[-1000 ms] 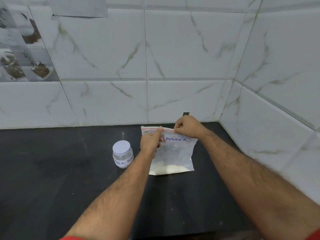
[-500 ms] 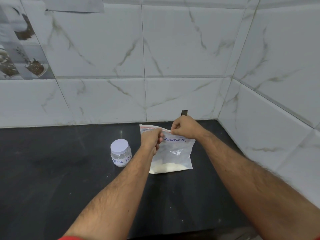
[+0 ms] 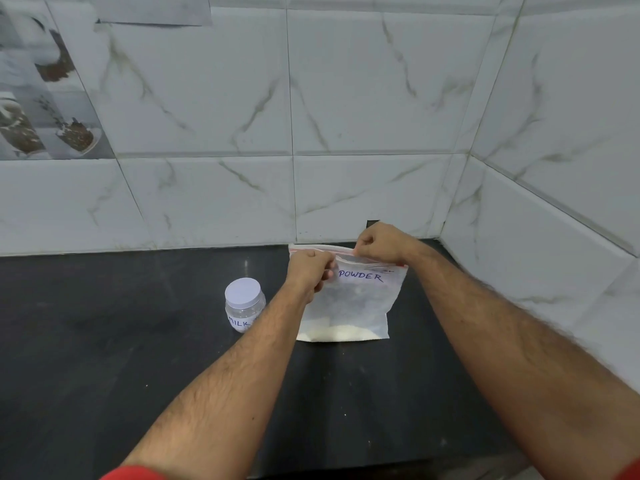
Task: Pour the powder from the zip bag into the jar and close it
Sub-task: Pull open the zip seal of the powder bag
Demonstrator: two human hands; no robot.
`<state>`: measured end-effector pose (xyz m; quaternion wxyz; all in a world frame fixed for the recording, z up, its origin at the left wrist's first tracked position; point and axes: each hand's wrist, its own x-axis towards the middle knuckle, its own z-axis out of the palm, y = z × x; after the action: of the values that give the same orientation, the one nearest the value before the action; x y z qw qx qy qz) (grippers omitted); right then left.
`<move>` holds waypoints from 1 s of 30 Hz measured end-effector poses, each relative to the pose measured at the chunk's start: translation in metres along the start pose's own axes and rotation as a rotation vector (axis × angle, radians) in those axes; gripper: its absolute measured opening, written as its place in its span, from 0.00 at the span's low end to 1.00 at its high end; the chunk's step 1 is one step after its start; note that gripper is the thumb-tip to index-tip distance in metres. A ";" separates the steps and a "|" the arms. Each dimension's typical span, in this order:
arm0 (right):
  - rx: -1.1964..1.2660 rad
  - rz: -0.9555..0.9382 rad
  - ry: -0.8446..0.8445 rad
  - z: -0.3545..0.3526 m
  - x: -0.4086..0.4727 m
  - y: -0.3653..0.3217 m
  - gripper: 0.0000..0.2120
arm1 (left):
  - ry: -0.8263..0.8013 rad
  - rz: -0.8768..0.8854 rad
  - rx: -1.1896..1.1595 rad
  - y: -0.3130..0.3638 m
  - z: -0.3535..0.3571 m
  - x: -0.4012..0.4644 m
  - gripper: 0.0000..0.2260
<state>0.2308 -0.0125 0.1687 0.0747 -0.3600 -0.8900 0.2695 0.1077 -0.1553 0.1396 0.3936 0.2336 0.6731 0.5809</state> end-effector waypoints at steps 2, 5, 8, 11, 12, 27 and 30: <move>-0.032 0.020 -0.037 -0.007 0.000 -0.002 0.06 | -0.009 -0.003 0.047 0.005 -0.001 0.001 0.09; -0.068 0.039 -0.131 -0.017 0.000 -0.007 0.08 | -0.016 -0.002 0.135 0.012 -0.003 0.004 0.10; -0.062 0.060 -0.168 -0.020 0.000 -0.012 0.07 | -0.046 -0.012 0.200 0.021 -0.006 0.004 0.09; -0.091 0.073 -0.193 -0.018 -0.002 -0.019 0.06 | -0.075 -0.032 0.244 0.028 -0.008 0.006 0.07; -0.113 0.074 -0.185 -0.017 -0.002 -0.021 0.08 | -0.083 -0.040 0.260 0.030 -0.009 0.006 0.06; -0.270 0.324 0.171 -0.028 -0.004 -0.018 0.09 | -0.027 -0.087 0.541 0.041 -0.039 0.020 0.08; -0.279 0.370 0.276 -0.030 -0.005 -0.011 0.09 | 0.006 -0.057 0.571 0.038 -0.043 0.023 0.10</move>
<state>0.2380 -0.0098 0.2004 0.0946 -0.5567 -0.8191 0.1014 0.0546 -0.1545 0.1713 0.3259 0.3143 0.8170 0.3572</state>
